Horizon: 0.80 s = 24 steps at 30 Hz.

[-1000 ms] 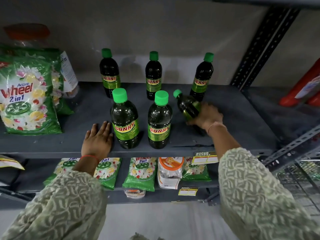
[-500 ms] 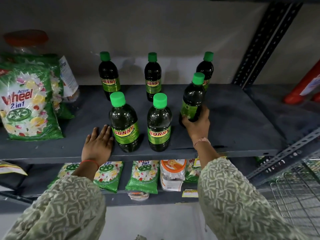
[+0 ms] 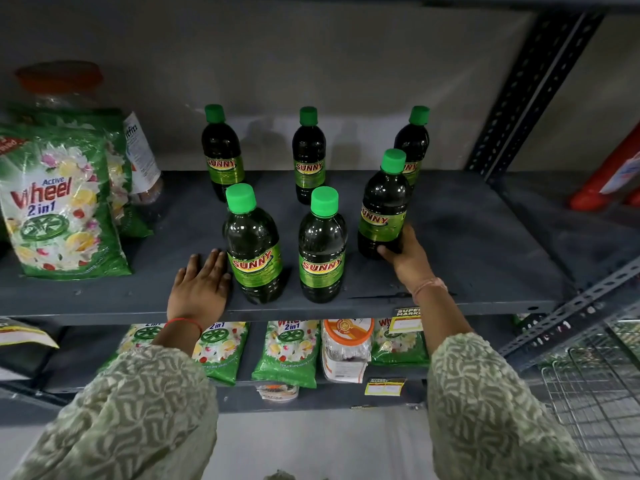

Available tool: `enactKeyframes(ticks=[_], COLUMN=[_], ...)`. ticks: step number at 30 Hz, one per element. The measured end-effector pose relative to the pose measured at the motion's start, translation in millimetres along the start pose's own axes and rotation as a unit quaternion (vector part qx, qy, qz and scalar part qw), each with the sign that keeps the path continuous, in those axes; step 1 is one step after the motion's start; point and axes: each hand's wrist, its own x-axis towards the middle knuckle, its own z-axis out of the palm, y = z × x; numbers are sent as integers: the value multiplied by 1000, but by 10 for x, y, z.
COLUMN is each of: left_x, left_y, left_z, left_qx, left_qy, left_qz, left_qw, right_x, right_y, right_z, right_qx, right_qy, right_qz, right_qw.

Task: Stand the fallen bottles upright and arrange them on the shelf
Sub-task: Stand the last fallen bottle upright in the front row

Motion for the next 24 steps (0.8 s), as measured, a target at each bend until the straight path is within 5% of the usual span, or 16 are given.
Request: enactKeyframes(ticks=[3,8,17,24], left_x=[-6,-11,-18,-27], left_y=[-11,2,26,23], left_z=[10,-2,-27,-22], left_qx=[4,5,-9,-8], left_qy=[0,-5,5,4], left_qz=[-2,-4,-6,-7], left_qw=[1000,1000,1000,1000], right_x=[-51,-70,-84,-167], right_y=[-29,-125,-63,-109], right_z=[51,280,101,322], right_qx=[13,-91,-44,-94], right_qy=[3,117,29,131], right_qz=[-1,2,2,8], right_qw=[1000,989,999,987])
